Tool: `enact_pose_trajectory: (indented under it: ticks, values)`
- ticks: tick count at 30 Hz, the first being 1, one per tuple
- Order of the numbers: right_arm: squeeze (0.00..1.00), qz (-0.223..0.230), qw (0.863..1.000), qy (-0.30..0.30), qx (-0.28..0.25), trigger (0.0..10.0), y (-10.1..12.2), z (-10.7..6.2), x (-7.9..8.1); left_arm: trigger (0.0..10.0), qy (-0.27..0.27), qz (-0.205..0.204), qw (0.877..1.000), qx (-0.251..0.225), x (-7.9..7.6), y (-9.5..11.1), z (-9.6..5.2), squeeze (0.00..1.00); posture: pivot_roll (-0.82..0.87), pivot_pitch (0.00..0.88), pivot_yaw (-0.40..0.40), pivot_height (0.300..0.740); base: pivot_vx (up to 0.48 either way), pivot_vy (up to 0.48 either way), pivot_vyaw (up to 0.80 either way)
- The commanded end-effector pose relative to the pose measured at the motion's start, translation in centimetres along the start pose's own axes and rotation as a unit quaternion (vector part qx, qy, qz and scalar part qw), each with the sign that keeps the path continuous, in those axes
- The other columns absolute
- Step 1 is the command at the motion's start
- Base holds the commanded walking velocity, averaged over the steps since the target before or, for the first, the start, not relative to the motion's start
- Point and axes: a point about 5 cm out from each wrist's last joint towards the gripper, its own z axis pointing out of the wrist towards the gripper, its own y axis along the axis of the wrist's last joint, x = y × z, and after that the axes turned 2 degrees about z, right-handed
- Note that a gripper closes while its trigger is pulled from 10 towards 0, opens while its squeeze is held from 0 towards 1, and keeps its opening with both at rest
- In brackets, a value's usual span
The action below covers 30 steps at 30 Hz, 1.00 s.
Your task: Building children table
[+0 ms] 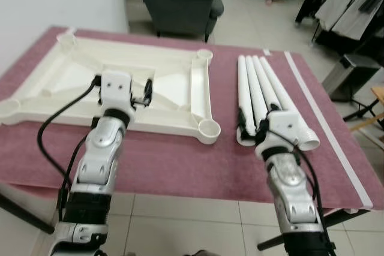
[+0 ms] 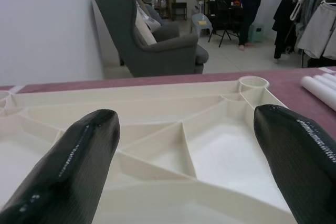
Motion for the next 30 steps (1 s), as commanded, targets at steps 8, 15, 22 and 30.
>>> enact_pose_trajectory:
  ticks: [8, 15, 22, 30]
  values:
    - [0.00, 0.007, 1.000, 0.010, 0.003, 10.0, 0.0, -0.1, 0.6, 10.0, -0.023, -0.007, 0.999, 0.034, 0.0, -1.2, -0.6, 0.00, 0.12, 0.000, -0.024, 0.740, 0.000, 0.000, 0.00]
    - [0.00, 0.015, 1.000, 0.005, 0.012, 10.0, -0.1, -0.3, 0.5, 10.0, -0.030, -0.012, 0.998, 0.045, -0.2, -1.3, -0.6, 0.00, 0.12, 0.000, -0.013, 0.740, 0.000, 0.000, 0.00]
    - [0.00, 0.007, 1.000, -0.004, 0.024, 10.0, -0.4, -0.2, 0.4, 10.0, -0.029, -0.006, 0.998, 0.055, 0.0, -1.5, -0.4, 0.00, 0.11, 0.000, -0.002, 0.740, 0.000, 0.000, 0.00]
    - [0.00, -0.036, 0.996, -0.025, 0.078, 10.0, -0.4, 2.0, -1.0, 10.0, -0.051, 0.023, 0.997, 0.051, -0.4, -1.3, -0.4, 0.00, 0.09, 0.000, 0.007, 0.740, 0.000, 0.000, 0.00]
